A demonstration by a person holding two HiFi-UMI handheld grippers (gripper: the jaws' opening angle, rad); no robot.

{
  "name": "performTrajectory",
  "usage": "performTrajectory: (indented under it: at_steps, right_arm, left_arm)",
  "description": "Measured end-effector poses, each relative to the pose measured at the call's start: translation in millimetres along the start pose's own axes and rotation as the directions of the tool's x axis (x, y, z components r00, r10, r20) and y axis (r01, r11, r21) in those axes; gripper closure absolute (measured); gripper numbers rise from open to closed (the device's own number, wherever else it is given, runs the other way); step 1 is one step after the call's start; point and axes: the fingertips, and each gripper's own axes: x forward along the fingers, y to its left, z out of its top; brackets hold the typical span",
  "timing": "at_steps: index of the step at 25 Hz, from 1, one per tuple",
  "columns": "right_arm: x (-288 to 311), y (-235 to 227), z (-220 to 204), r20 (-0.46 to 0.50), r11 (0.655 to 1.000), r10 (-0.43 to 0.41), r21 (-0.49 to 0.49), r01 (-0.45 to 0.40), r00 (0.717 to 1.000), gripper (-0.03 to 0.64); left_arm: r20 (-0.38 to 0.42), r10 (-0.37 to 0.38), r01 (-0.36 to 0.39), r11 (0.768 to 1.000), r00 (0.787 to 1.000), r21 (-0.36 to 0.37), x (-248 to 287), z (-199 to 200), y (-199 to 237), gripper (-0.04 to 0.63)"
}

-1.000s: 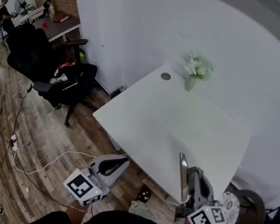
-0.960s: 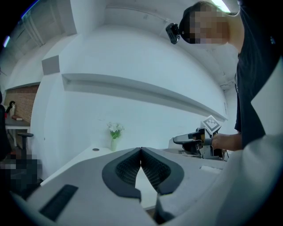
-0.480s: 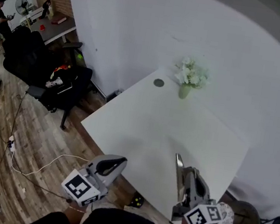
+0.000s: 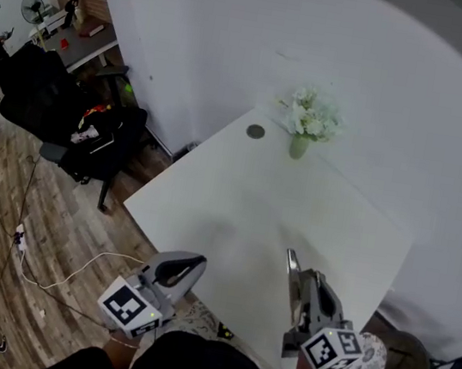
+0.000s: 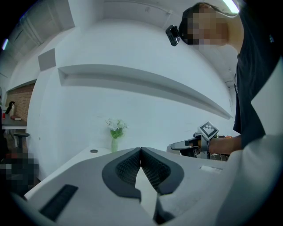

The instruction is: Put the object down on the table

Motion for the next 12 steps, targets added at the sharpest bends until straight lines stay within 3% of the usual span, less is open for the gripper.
performTrajectory:
  at_steps: [12]
  right_arm:
    - [29, -36, -9, -0.049, 0.998, -0.054, 0.031, 0.056, 0.997, 0.597]
  left_arm:
    - [-0.039, -0.033, 0.033, 0.999, 0.999, -0.018, 50, 0, 22, 0.595]
